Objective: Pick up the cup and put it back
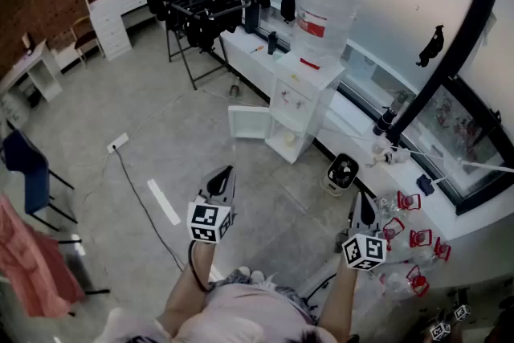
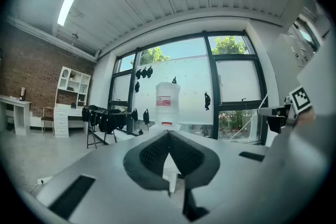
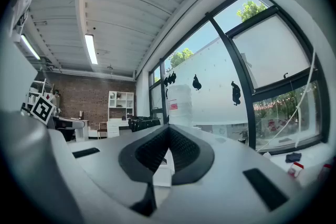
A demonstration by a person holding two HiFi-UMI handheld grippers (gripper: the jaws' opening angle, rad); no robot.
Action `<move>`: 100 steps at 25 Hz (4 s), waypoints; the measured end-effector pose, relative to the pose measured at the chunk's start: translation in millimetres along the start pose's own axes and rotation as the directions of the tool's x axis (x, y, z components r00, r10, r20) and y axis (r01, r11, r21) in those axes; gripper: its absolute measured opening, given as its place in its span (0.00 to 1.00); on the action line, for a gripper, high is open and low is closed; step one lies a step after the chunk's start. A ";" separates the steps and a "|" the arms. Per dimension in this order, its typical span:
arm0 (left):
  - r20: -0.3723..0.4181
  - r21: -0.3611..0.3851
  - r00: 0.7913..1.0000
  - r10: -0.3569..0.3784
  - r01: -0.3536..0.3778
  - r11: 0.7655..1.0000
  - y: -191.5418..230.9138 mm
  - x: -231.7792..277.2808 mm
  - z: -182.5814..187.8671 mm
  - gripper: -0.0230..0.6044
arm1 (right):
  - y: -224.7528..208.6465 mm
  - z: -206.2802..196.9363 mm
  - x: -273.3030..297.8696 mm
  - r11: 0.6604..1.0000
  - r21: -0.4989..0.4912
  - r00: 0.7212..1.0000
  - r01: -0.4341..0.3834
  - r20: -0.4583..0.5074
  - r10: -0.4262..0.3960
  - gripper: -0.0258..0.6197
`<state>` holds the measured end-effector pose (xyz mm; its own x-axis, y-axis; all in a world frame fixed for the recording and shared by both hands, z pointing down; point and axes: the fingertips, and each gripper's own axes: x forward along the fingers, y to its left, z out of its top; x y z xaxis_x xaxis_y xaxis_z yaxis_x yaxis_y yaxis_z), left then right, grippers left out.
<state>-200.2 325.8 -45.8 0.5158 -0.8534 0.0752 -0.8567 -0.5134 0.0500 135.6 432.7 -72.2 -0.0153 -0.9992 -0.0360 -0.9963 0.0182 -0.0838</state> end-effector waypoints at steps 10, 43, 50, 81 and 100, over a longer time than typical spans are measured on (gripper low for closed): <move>-0.006 -0.009 1.000 0.007 -0.007 1.000 7.9 -1.1 -3.9 0.08 | 7.4 -1.5 3.3 1.000 0.005 1.000 -0.008 -0.002 0.008 0.06; 0.059 -0.103 0.991 -0.122 0.127 0.986 1.8 -4.4 1.7 0.56 | 19.8 1.8 -2.0 0.999 0.045 0.999 -0.002 0.036 0.001 0.07; 0.062 -0.079 0.988 -0.144 0.149 0.986 3.5 -6.7 0.1 0.64 | 26.2 -0.5 -2.7 0.998 0.063 0.999 -0.001 0.037 -0.002 0.07; 0.039 -0.048 0.983 -0.180 0.181 0.982 53.6 105.5 -10.7 0.65 | 11.1 -36.1 97.9 0.995 0.087 0.998 0.054 0.006 -0.055 0.07; 0.041 -0.033 0.991 -0.129 0.130 0.991 108.2 362.0 25.4 0.65 | -68.6 -29.3 378.4 0.995 0.097 1.000 -0.025 -0.011 0.026 0.07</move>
<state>-106.3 -41.0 -38.4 0.6213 -0.7831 0.0275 -0.7816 -0.6169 0.0918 195.6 52.4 -50.9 -0.0424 -0.9987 -0.0271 -0.9827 0.0466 -0.1794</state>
